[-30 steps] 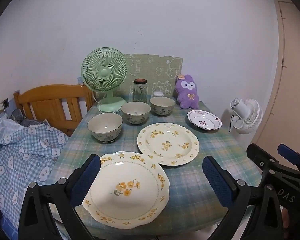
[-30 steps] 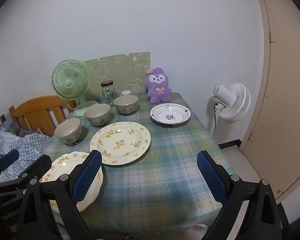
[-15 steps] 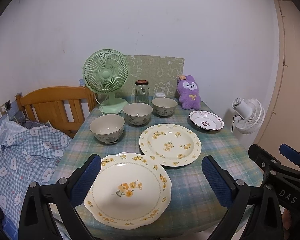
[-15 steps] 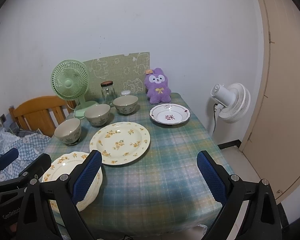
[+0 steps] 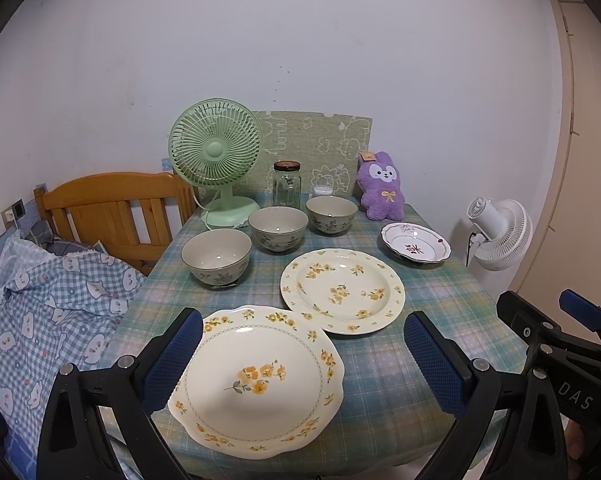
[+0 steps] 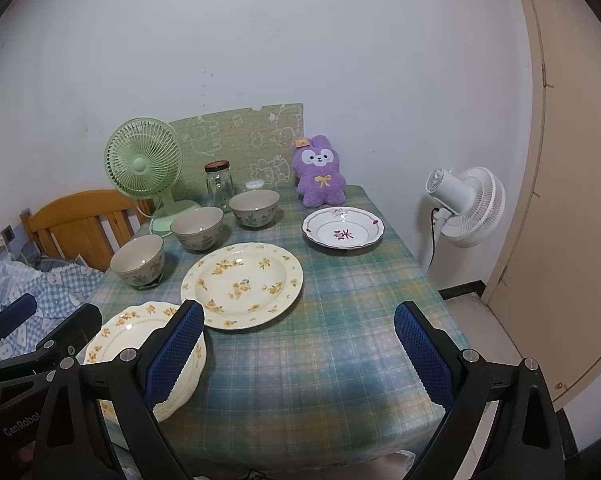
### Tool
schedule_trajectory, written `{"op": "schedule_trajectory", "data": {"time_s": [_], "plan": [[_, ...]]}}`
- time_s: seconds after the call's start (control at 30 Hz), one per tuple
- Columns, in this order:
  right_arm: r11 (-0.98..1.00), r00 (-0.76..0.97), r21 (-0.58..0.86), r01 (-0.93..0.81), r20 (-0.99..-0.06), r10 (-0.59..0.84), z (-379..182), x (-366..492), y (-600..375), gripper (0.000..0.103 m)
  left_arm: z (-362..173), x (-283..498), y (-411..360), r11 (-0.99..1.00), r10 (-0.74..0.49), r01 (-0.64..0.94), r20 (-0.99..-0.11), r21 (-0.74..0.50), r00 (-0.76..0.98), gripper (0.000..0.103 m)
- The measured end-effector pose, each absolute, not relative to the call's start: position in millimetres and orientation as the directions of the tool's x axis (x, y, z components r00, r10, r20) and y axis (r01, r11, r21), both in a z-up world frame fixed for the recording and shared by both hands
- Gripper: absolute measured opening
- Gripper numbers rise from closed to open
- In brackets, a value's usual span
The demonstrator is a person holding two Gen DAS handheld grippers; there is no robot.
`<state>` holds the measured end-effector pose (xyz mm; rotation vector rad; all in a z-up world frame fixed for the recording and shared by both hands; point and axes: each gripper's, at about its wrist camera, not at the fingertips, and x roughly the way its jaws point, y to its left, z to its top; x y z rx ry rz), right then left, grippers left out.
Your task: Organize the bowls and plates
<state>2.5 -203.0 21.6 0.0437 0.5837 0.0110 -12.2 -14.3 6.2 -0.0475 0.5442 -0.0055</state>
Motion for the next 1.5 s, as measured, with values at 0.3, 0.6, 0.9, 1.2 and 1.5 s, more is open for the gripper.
{"op": "schedule_trajectory", "data": {"time_s": [0.3, 0.6, 0.9, 1.2, 1.5], "plan": [[0.999, 0.835, 0.044, 0.001, -0.550, 0.023, 21.7, 2.7, -203.1, 0.098, 5.9, -12.3, -13.3, 0.999, -0.017, -0.008, -0.516, -0.046, 0.856, 0.101], [0.999, 0.835, 0.045, 0.003, -0.550, 0.022, 21.7, 1.7, -203.1, 0.098, 5.8, -12.2, -13.7, 0.999, -0.017, -0.007, -0.516, -0.045, 0.856, 0.100], [0.999, 0.836, 0.045, 0.002, -0.549, 0.024, 21.2, 1.5, -202.5, 0.098, 5.5, -13.3, -13.5, 0.999, -0.015, -0.009, -0.514, -0.045, 0.858, 0.100], [0.999, 0.829, 0.045, -0.001, -0.559, 0.026, 19.3, 4.5, -198.9, 0.098, 7.5, -6.1, -3.8, 0.999, -0.002, -0.022, -0.530, -0.040, 0.848, 0.100], [0.999, 0.807, 0.048, -0.014, -0.589, 0.040, 18.2, 31.1, -165.6, 0.097, 8.0, 17.2, 24.1, 0.999, 0.012, -0.031, -0.544, -0.026, 0.839, 0.095]]}}
